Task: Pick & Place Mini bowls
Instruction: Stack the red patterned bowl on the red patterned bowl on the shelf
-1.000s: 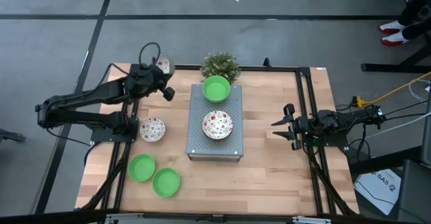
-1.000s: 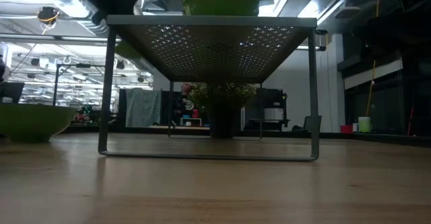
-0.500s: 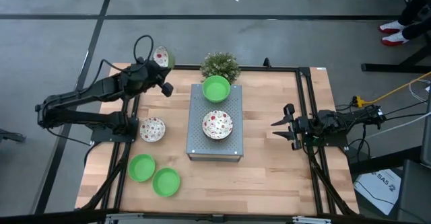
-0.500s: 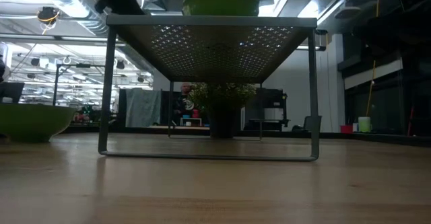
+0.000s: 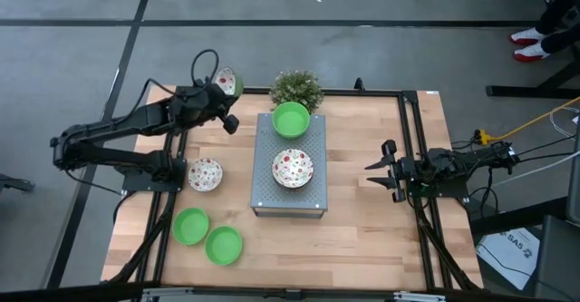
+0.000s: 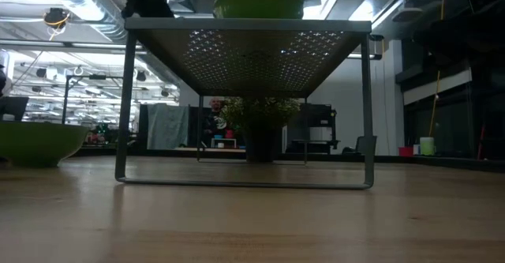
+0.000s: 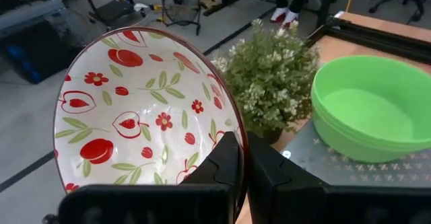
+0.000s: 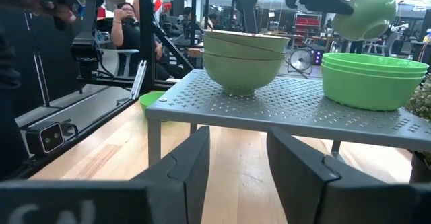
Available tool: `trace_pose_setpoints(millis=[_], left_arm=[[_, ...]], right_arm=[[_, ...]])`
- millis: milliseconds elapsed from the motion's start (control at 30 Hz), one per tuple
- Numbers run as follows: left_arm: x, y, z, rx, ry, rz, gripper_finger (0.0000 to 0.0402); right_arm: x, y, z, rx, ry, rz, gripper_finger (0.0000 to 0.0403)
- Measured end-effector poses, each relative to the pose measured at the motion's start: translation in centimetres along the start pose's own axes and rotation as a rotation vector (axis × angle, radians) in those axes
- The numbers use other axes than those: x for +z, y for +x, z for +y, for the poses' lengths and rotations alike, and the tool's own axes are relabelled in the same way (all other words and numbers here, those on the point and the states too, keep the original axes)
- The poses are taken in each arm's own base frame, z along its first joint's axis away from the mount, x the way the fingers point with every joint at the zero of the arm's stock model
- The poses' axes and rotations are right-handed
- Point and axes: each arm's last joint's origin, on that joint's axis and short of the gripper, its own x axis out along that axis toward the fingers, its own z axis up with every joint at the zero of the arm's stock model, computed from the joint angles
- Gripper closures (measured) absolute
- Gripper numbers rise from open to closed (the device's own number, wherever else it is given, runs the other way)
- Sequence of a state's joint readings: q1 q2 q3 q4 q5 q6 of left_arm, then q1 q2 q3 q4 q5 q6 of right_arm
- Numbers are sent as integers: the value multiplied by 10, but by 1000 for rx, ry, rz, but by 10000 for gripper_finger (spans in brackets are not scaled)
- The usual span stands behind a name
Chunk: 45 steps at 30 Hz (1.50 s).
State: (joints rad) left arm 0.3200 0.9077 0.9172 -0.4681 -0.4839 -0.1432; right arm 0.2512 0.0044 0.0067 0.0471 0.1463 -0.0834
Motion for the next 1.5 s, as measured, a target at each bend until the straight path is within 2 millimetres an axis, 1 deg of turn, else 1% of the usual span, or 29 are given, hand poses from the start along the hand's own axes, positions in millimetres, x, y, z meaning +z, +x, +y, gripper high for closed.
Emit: trace_pose_setpoints(millis=[133,333,467,567,667,767,867,1033,1167,1500], left_arm=[[13,0,-5,-15,75,-14,398],[40,0,-10,-31,178,-55,398],[57,-1,-13,-22,285,-68,398],[67,-2,-17,24,376,-51,398],[77,-4,-23,40,468,-62,398],[86,-8,-31,21,541,-89,398],[90,-8,-41,1,598,-96,398],[95,-10,-54,-34,604,-125,398],[91,-11,-66,-91,595,-121,398],[86,-28,-85,-204,630,-161,398]], right_arm=[[0,0,0,0,0,0,256],[0,0,0,0,0,0,256],[0,0,0,0,0,0,256],[0,0,0,0,0,0,256],[0,0,0,0,0,0,256],[0,0,0,0,0,0,256],[0,0,0,0,0,0,256],[0,0,0,0,0,0,256],[0,0,0,0,0,0,256],[0,0,0,0,0,0,256]])
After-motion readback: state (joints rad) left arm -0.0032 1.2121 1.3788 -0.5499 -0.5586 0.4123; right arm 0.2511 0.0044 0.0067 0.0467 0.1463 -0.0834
